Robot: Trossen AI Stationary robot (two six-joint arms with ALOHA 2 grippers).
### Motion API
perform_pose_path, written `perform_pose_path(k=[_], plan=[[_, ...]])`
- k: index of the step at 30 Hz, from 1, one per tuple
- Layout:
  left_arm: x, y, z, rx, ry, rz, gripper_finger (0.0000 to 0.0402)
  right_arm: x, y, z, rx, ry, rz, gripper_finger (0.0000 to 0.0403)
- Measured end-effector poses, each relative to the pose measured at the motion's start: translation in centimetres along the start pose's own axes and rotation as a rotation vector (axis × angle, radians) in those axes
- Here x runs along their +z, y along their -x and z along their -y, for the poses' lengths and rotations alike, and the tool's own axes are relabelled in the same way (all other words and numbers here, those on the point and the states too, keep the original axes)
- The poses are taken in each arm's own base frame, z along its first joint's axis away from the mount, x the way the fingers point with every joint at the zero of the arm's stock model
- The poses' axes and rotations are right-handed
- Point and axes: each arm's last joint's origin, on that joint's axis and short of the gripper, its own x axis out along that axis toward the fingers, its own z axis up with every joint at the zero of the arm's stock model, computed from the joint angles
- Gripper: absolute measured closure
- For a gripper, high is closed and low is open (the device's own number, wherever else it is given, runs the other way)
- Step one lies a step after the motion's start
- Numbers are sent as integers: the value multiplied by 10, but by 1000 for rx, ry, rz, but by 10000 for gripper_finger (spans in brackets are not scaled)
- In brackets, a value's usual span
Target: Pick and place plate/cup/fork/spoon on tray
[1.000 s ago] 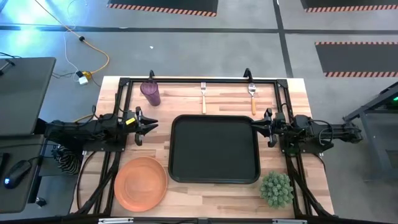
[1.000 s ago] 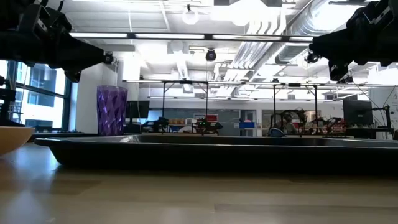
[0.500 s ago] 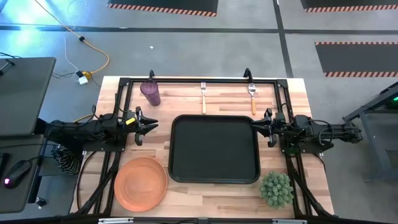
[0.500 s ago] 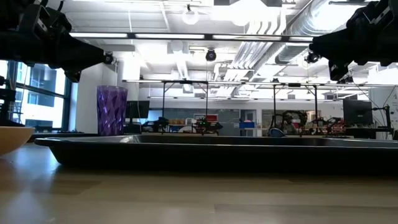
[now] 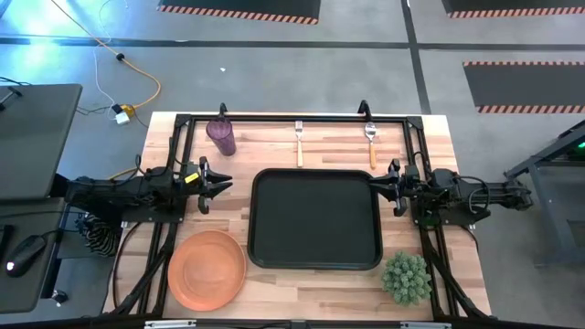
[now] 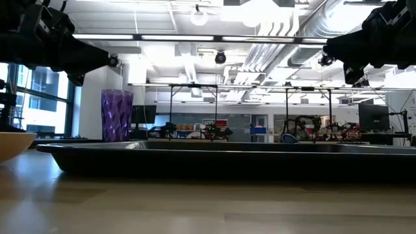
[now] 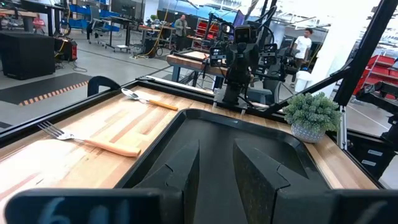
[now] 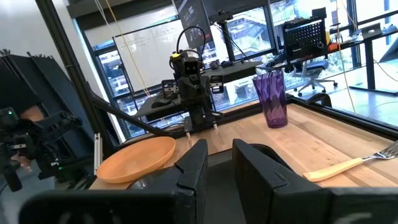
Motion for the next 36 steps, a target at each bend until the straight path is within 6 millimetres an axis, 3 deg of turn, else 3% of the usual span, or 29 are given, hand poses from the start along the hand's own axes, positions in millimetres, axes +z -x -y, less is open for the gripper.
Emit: perform_pose_path(k=[26,36], plan=[[0,0,0,0,3,0,314,0,0,0,0,0,0,336],[0,0,0,0,115,0,314,0,0,0,0,0,0,336]])
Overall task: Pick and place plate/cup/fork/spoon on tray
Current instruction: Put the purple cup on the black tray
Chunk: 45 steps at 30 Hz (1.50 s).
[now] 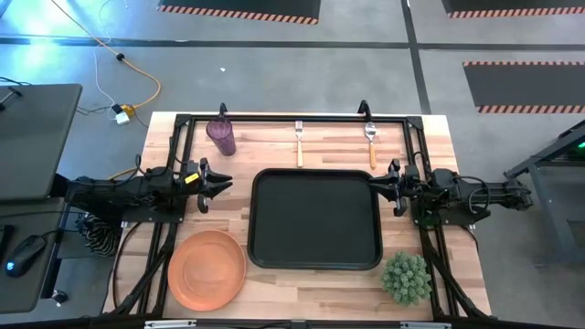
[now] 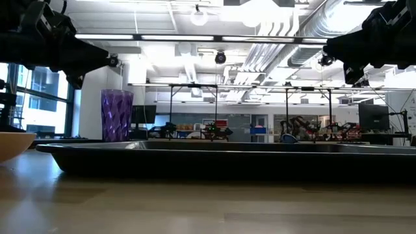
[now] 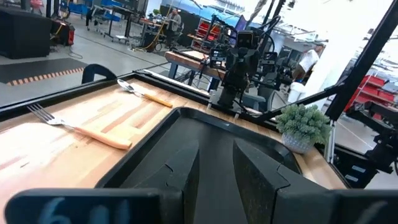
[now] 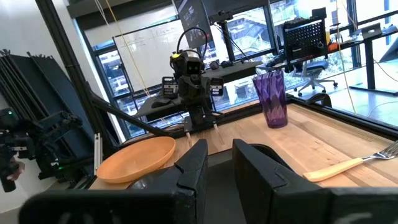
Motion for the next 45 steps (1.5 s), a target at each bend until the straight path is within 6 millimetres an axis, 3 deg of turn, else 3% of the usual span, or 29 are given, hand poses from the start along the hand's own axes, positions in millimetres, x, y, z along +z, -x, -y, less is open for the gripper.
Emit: perform_pose_path(k=[12,35,45], plan=[[2,0,0,12,160,24,314,0,0,0,0,0,0,336],[4,0,-1,51,166,64,314,1,0,1,-50,-105,20,336],[26,4,4,29,151,270,314,7,1,4,-153,-177,115,336]])
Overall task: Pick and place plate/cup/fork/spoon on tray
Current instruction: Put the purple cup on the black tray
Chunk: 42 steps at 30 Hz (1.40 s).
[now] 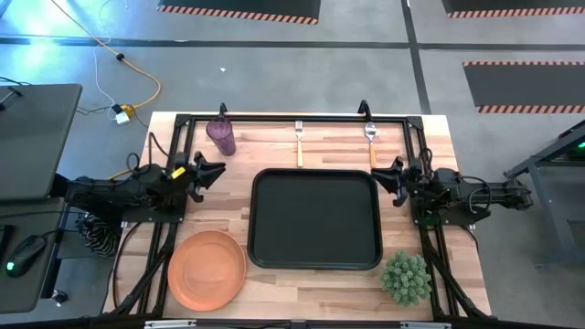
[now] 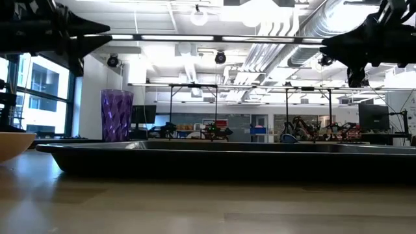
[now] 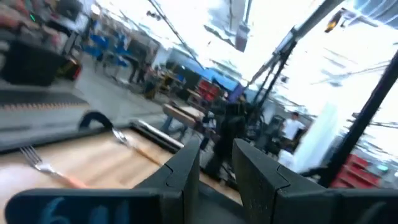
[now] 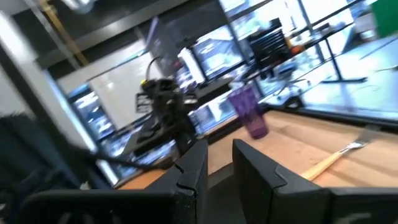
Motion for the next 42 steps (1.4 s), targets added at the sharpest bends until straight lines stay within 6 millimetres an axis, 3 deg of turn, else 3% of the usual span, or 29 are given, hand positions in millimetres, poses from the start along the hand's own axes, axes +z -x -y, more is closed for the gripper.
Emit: perform_pose_path(k=[15,24,30,35,42], plan=[[19,-2,5,96,-91,72,265,8,1,2,-119,-41,125,336],[55,-27,24,176,-178,32,263,23,3,-4,-71,-84,285,320],[76,-57,33,281,-275,-135,263,33,5,-8,-41,-108,351,305],[92,-77,37,353,-389,-299,263,56,6,-18,-42,-37,358,299],[123,-88,38,446,-502,-533,263,85,2,-32,-115,78,201,299]])
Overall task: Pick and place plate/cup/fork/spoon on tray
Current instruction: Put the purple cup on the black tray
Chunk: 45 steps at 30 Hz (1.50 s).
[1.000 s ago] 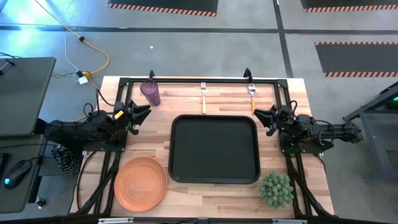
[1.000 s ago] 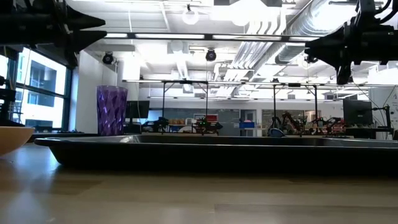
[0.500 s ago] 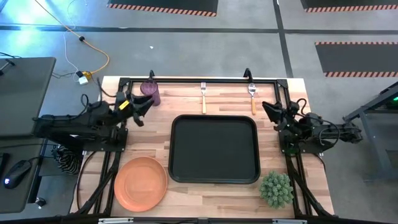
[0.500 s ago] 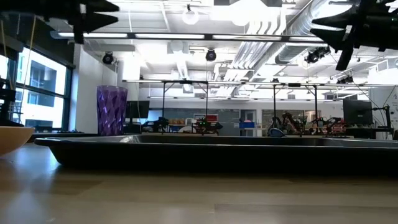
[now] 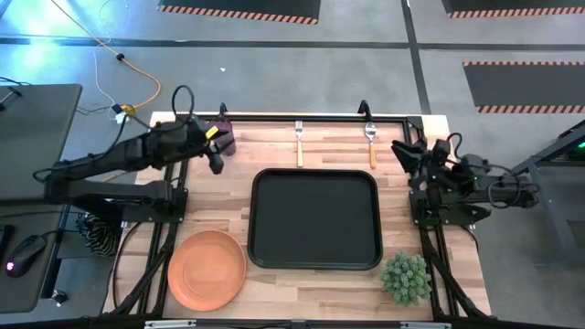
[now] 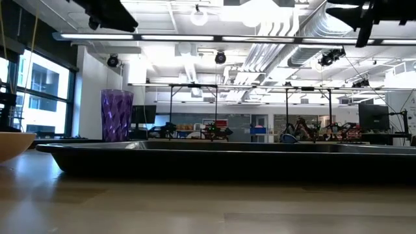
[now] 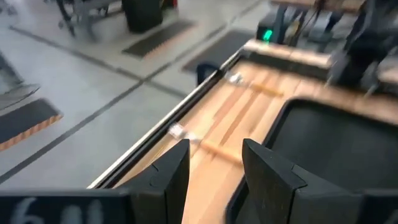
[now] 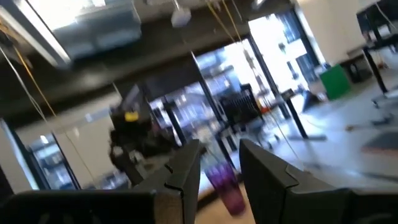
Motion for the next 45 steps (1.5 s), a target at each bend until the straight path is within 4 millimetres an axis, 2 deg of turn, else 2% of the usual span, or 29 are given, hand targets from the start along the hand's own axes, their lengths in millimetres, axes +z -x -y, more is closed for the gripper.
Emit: perform_pose_path(k=[4,13,21,25,31,38,45], plan=[[6,-1,-10,23,-54,-126,263,10,-6,-6,-43,33,-100,299],[-2,-22,-33,32,-51,-343,265,21,-24,-17,-113,86,-186,299],[-9,-44,-53,114,50,-445,266,11,-35,-20,-156,-22,-236,299],[-13,-56,-62,98,103,-558,266,4,-40,-20,-174,-14,-263,299],[-8,-71,-74,127,164,-700,266,-2,-46,-20,-218,-13,-280,299],[-2,-89,-82,131,155,-739,266,-7,-49,-21,-230,-27,-300,299],[-7,-105,-85,141,185,-793,266,-7,-49,-21,-227,-28,-300,299]])
